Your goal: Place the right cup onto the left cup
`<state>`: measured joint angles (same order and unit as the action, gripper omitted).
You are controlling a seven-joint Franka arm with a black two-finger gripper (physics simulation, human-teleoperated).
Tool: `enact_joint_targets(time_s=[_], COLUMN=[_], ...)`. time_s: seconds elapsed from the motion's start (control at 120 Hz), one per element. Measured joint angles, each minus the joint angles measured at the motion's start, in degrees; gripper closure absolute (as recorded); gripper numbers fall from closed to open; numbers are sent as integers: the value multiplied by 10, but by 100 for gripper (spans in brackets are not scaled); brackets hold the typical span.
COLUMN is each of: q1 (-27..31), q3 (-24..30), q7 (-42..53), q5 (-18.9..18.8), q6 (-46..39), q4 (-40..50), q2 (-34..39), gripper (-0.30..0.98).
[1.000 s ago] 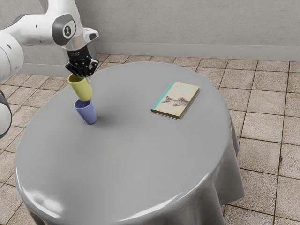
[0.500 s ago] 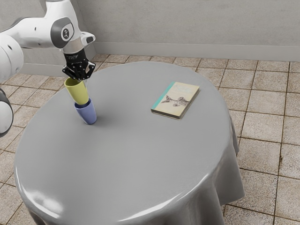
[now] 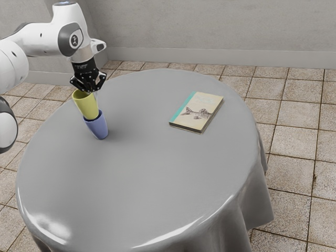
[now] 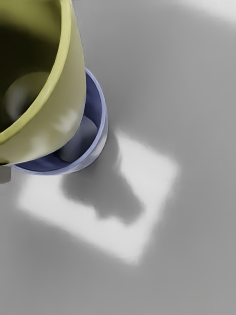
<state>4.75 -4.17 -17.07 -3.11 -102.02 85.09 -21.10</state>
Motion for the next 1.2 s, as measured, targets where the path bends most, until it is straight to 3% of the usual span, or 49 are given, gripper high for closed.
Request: enact_joint_targets(time_s=[0.5,0.675,0.792,0.967,1.2], q1=[1,1,1,0,-9], q3=[1,0,0,0,20], q7=[-12,-13,-14,-14,28], q5=[3,5,6,3,2], q6=[-16,-17,-17,-12,16], q4=[5,5,4,-5,-15], q2=[-11,-11,-10,22,85], gripper=[78,40,24,11,5])
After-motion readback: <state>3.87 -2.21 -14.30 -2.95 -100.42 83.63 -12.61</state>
